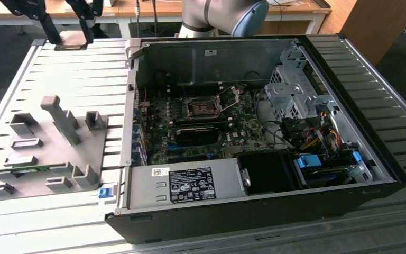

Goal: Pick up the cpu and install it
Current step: 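Pick up the cpu and move it towards the insertion slot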

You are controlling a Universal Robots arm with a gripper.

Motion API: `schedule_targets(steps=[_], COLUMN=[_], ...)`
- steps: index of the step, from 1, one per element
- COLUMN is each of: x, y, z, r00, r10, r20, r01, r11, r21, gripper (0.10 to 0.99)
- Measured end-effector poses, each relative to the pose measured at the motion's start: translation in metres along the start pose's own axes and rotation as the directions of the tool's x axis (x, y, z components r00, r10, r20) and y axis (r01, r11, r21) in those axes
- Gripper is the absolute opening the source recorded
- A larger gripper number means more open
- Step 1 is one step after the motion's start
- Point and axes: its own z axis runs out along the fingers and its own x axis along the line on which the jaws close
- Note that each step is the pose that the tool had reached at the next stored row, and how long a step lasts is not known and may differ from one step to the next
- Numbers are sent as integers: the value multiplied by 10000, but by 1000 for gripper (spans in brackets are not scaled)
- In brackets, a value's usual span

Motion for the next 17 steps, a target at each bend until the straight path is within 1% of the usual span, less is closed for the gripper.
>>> schedule_targets(steps=[2, 3, 7, 9, 12, 17], x=[-47, -140, -233, -297, -420, -640], y=[12, 30, 49, 59, 87, 110], z=[5, 14, 24, 36, 58, 90], r00=[10000, 10000, 10000, 10000, 10000, 10000], r10=[0, 0, 0, 0, 1, 0], r20=[1, 1, 1, 0, 0, 2], r01=[0, 0, 0, 0, -1, 0], r11=[10000, 10000, 10000, 10000, 10000, 10000], r21=[0, -1, -1, 0, 0, 0], gripper=[529, 529, 529, 529, 529, 529])
